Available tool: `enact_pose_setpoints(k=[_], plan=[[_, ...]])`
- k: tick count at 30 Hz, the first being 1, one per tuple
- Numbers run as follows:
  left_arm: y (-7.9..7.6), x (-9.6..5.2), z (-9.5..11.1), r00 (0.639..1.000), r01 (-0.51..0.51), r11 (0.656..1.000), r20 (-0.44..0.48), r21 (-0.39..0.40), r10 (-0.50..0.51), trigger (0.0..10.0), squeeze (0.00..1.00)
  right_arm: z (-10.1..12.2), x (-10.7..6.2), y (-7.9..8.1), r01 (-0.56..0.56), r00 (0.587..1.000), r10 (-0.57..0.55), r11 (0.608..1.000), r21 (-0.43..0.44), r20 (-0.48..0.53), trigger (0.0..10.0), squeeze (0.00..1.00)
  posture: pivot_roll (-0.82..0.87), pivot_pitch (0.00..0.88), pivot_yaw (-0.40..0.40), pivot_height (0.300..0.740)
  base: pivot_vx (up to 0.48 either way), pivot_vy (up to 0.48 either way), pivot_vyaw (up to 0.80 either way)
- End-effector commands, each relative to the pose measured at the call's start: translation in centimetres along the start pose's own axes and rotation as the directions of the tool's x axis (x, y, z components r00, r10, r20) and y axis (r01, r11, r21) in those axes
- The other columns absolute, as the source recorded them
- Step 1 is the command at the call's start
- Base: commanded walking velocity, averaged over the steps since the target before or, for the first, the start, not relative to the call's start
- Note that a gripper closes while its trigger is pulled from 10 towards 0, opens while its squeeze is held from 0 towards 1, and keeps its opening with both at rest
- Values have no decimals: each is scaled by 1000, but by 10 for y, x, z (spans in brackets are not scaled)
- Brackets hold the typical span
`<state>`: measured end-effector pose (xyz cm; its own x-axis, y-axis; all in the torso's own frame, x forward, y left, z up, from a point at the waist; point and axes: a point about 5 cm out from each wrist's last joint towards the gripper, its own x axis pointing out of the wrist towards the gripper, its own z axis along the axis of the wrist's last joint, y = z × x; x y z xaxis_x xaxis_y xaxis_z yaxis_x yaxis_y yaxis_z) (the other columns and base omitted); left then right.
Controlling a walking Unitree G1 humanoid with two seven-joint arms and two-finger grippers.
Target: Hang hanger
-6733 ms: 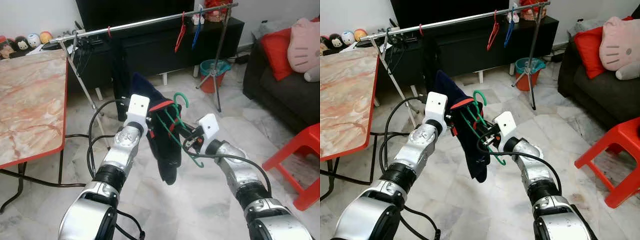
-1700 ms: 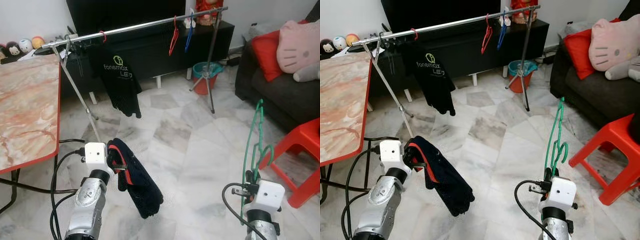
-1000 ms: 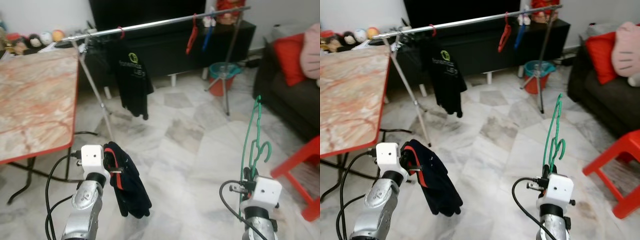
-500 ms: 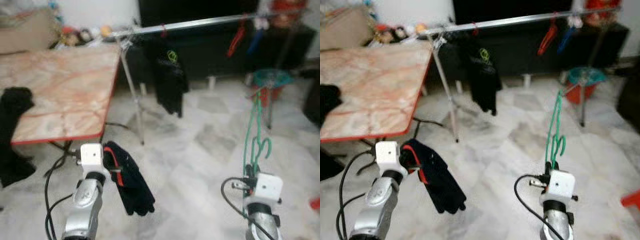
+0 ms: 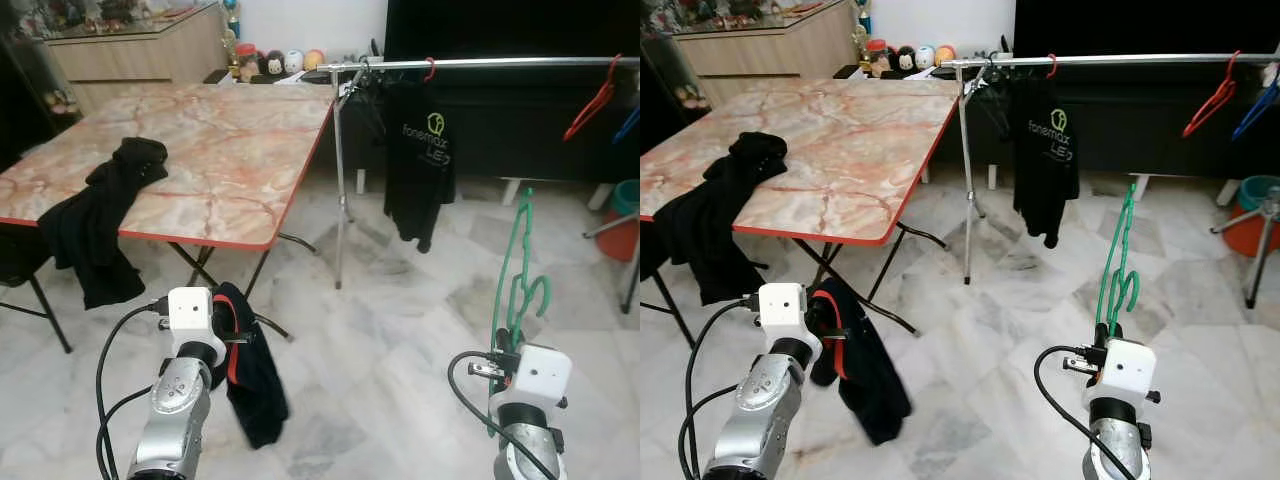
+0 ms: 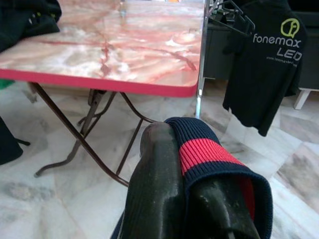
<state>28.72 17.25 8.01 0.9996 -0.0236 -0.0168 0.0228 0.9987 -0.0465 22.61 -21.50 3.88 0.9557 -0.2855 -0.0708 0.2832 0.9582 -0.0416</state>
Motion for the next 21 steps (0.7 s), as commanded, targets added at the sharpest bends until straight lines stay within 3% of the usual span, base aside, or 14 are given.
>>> enact_pose_setpoints(k=[1, 8, 11, 13, 14, 15, 17, 21], plan=[[2, 4, 5, 1000, 1, 1000, 15, 17, -1, 10000, 0, -2, 3, 3, 4, 1000, -4, 1000, 13, -11, 10000, 0, 9, 0, 38, 740, 0, 0, 0], [0, 5, 5, 1000, 9, 1000, 17, 17, -9, 10000, 0, -11, 5, -3, 15, 999, -15, 1000, -13, -49, 10000, 0, 6, 0, 36, 740, 0, 34, 0], [0, 5, 5, 1000, 9, 1000, 15, 17, -9, 10000, 0, -23, 4, -8, 25, 992, -31, 998, -56, -126, 10000, 0, 3, 0, 35, 740, 0, 0, 0], [-1, 5, 4, 1000, 9, 1000, 13, 17, -9, 10000, 0, -38, 2, -11, 32, 970, -57, 994, -109, -235, 10000, 0, 0, 0, 35, 740, 0, 120, 0], [-1, 5, 4, 1000, 9, 1000, 13, 17, -9, 10000, 0, -38, 2, -11, 32, 970, -57, 994, -109, -235, 10000, 0, 0, 0, 35, 740, 0, 0, 0], [-1, 5, 3, 1000, 7, 1000, 10, 15, -7, 10000, 0, -53, 1, -11, 13, 937, -58, 991, -132, -345, 10000, 0, 0, 0, 36, 740, 0, 0, 0], [-1, 5, 3, 1000, 6, 1000, 8, 13, -6, 10000, 0, -65, 0, -10, -23, 901, -44, 989, -149, -431, 10000, 0, 1, 0, 35, 740, 0, 0, 0], [-1, 5, 2, 1000, 6, 1000, 5, 12, -6, 10000, 0, -79, -1, -2, -87, 855, 7, 988, -130, -518, 10000, 0, 2, 0, 34, 740, 0, 180, 0]])
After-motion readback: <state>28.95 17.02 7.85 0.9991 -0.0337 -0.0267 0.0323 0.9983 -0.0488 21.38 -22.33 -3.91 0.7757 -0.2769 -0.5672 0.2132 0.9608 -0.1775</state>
